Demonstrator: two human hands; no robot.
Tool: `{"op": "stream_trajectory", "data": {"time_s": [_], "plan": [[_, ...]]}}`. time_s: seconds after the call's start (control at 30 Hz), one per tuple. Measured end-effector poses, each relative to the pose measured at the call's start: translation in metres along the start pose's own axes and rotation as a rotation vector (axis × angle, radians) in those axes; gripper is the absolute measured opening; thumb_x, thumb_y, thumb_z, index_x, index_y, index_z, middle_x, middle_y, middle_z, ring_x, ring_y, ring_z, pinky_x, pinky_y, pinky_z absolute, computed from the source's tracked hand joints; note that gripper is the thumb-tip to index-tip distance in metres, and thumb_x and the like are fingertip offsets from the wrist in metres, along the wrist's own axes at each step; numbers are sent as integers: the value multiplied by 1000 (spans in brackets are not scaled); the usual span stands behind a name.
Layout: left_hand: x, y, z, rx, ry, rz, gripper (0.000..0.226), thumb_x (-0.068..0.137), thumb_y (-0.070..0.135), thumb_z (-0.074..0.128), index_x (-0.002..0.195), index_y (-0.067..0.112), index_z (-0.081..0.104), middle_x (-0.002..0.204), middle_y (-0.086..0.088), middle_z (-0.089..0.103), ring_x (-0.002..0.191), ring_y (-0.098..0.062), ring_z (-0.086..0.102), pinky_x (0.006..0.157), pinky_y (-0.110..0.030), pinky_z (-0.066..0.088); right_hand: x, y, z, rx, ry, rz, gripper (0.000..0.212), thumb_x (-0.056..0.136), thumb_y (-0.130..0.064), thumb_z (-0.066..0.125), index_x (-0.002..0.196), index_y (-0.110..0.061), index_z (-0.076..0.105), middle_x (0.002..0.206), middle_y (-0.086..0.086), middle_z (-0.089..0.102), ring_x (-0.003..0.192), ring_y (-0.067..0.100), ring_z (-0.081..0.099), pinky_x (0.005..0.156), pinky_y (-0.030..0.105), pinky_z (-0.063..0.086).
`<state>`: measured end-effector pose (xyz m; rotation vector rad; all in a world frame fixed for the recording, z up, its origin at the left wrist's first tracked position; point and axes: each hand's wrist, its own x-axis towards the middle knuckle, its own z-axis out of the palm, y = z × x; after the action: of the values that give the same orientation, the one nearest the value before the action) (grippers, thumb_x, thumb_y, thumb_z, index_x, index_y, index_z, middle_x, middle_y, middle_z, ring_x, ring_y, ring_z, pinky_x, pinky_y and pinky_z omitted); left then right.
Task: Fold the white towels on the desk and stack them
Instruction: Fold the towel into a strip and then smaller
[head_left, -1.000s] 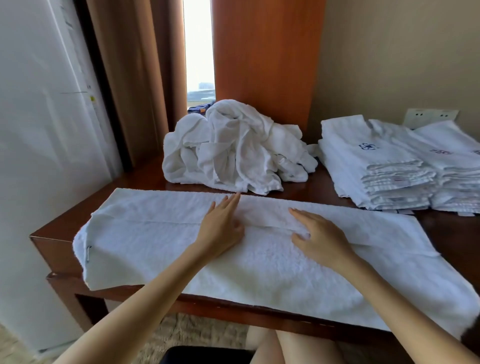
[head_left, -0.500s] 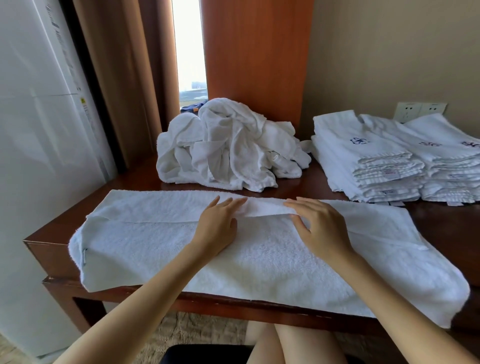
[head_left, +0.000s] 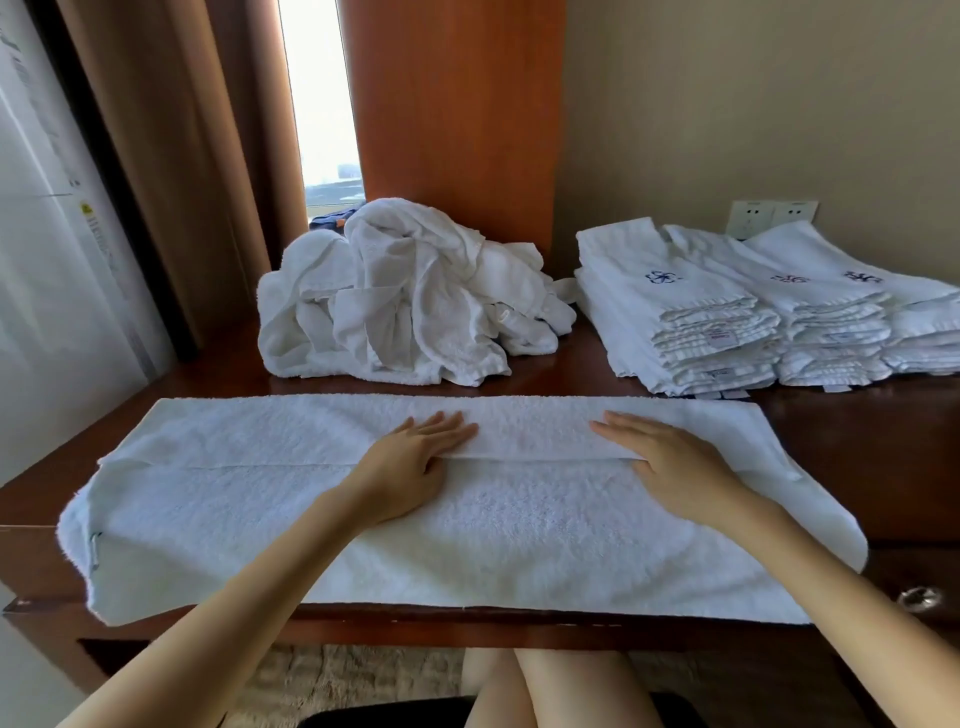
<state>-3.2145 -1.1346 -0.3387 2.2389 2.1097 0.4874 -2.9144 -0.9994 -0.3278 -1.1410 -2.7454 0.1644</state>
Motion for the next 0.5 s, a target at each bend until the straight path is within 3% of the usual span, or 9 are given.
{"op": "stream_trajectory", "data": {"time_s": [0.1, 0.2, 0.37, 0.5], "plan": [[7, 3, 0, 115, -98, -38, 71, 92, 6, 39, 151, 38, 16, 160, 11, 11, 148, -10, 5, 120, -37, 2, -14, 33, -8, -23, 15, 108, 66, 97, -4, 40, 150, -41, 25, 159, -18, 16, 144, 4, 21, 99, 15, 29], [28, 32, 0, 131, -152, -8, 77, 90, 10, 46, 152, 39, 11, 161, 9, 4, 149, -13, 0, 120, -43, 3, -20, 45, -10, -25, 22, 135, 68, 96, -1, 40, 151, -39, 25, 159, -16, 16, 145, 5, 18, 110, 19, 23], [64, 112, 29, 37, -174, 239, 69, 99, 46, 41, 153, 36, 0, 161, 11, -3, 147, -6, -7, 121, -44, -6, -22, 51, -20, -131, 121, 65, 76, 91, 9, 39, 152, -35, 23, 159, -15, 20, 146, 4, 14, 115, 21, 10], [78, 126, 45, -1, -206, 219, 61, 99, 50, 35, 153, 39, 8, 160, 14, -1, 148, -7, -7, 120, -47, -7, -44, 66, -21, 18, -50, 98, 72, 96, 2, 35, 150, -42, 21, 159, -21, 11, 145, -1, 9, 108, 15, 20]]}}
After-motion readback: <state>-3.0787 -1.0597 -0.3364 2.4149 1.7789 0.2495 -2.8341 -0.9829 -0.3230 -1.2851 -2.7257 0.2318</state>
